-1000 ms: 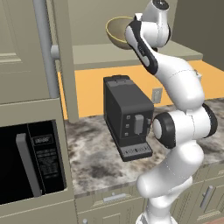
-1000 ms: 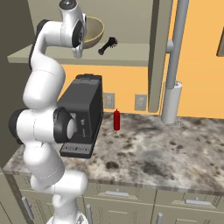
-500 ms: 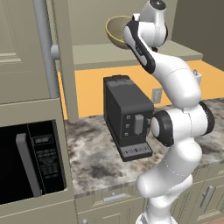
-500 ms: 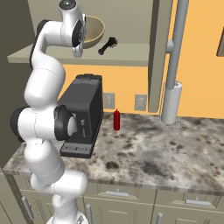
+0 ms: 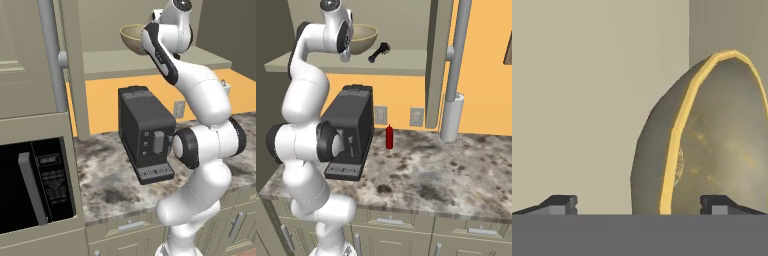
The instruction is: Pick the mug and place it in the sink. Pick the bowl and place it in the open cabinet and then close the cabinet.
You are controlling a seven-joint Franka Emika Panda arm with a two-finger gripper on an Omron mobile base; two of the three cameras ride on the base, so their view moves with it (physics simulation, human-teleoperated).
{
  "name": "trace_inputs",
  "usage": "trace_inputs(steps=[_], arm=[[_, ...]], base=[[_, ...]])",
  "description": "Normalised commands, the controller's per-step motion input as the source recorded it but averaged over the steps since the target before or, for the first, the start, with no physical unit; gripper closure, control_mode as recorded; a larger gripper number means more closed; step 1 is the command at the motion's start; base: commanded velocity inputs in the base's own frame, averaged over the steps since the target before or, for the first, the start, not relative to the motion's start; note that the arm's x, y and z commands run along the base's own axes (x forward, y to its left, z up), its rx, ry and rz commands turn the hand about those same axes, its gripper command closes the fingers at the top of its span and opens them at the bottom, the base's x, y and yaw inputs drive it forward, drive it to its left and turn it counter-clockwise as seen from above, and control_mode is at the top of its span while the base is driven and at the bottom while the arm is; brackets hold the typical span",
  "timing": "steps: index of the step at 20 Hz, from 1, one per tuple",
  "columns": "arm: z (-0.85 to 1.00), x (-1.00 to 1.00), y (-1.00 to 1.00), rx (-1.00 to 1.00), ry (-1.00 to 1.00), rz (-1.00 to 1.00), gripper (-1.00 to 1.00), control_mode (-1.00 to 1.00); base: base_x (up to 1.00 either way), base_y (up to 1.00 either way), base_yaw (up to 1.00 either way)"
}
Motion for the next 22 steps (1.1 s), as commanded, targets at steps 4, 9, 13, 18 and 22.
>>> trace_inputs(steps=[4, 9, 13, 18, 22], arm=[[0.00, -0.03, 0.00, -0.01, -0.14, 0.00, -1.00, -1.00], [0.02, -0.25, 0.00, 0.00, -0.10, 0.00, -1.00, -1.00], [0.27, -0.62, 0.00, 0.00, -0.08, 0.00, -1.00, -1.00], [0.32, -0.77, 0.00, 0.00, -0.02, -0.01, -1.00, -1.00], [0.05, -0.79, 0.00, 0.00, 0.00, -0.04, -1.00, -1.00]], base=[[0.00, 0.00, 0.00], [0.00, 0.00, 0.00], [0.00, 0.00, 0.00], [0.00, 0.00, 0.00], [0.00, 0.00, 0.00]])
